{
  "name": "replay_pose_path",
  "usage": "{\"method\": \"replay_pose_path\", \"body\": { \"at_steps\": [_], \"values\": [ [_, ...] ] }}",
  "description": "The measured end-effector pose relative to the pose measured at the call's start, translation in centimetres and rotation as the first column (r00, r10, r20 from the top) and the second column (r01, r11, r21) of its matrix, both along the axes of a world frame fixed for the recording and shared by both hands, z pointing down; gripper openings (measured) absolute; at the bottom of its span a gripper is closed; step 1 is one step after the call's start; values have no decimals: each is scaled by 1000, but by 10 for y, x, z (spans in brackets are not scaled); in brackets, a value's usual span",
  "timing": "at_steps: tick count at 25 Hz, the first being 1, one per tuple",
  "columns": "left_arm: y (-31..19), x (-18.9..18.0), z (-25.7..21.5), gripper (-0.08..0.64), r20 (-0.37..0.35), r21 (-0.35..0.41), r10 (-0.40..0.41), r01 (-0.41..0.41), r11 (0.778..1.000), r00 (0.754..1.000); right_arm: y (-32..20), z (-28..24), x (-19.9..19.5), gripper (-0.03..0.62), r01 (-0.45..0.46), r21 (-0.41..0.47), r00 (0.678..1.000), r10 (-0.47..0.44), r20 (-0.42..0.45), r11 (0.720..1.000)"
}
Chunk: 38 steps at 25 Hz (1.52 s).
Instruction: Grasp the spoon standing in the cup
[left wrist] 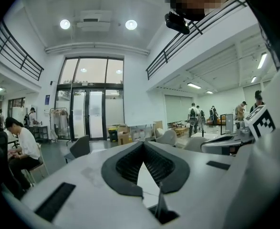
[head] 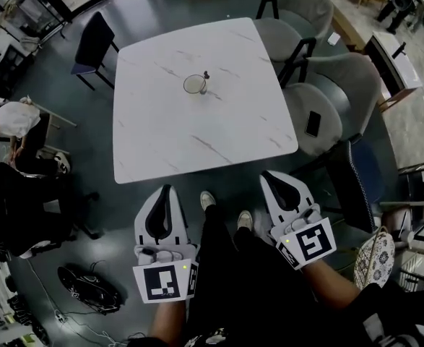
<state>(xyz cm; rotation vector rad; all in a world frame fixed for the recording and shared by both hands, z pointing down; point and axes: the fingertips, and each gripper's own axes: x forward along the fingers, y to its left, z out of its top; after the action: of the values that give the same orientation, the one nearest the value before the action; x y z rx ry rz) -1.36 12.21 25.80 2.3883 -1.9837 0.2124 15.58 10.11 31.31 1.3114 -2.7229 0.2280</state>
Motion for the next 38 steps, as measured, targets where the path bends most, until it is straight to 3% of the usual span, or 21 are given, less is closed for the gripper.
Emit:
{"method": "replay_pose_path", "body": {
  "at_steps": [11,15,24,29,38],
  "values": [
    [-64,-21,7,9,-38,-13,49,-49,999,998,-50,5,-39,64,21,-43,999,-23,-35,999],
    [-89,-35,3,9,-67,24,77,-75,997,995,-76,-1,-58,63,12,-28,999,-13,-51,1000],
    [-150,-77,-1,9,-79,32,144,-142,989,986,-131,-25,-108,63,-17,13,997,18,-77,1000],
    [-168,-87,8,9,-118,-3,183,-184,983,976,-140,-29,-121,64,-43,13,999,44,-28,999],
    [-201,-96,35,9,-133,-82,181,-193,978,975,-169,1,-130,66,-63,-25,995,61,-75,998]
  ]
}}
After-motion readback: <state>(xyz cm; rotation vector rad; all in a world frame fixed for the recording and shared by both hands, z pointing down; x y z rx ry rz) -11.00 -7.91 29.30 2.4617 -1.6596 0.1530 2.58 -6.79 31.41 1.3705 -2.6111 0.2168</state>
